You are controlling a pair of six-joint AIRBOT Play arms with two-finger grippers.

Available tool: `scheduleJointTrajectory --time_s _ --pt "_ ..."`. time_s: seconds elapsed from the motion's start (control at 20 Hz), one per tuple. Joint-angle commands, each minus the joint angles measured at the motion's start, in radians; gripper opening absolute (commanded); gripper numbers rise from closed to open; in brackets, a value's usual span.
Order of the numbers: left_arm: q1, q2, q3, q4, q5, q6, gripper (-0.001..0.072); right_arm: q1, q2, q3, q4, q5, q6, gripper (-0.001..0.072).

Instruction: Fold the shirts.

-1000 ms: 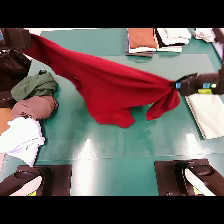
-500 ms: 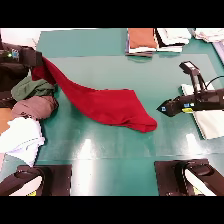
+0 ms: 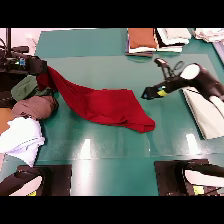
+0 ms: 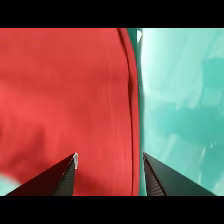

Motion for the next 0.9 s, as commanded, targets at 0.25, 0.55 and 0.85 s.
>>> scheduleJointTrajectory --time_s 0.25,0.55,0.85 --pt "0.000 0.000 -0.005 0.000 0.000 0.000 0.0026 0.070 -0.430 0.350 0.037 0.019 -0.024 0.0484" --pt "0.000 0.001 -0.004 -0.004 0.010 0.000 0.0026 0.121 -0.494 0.493 0.032 0.089 -0.051 0.0020" --pt "0.000 0.121 0.230 0.108 0.050 0.000 0.0025 0.063 -0.232 0.729 -0.020 0.121 -0.050 0.0020"
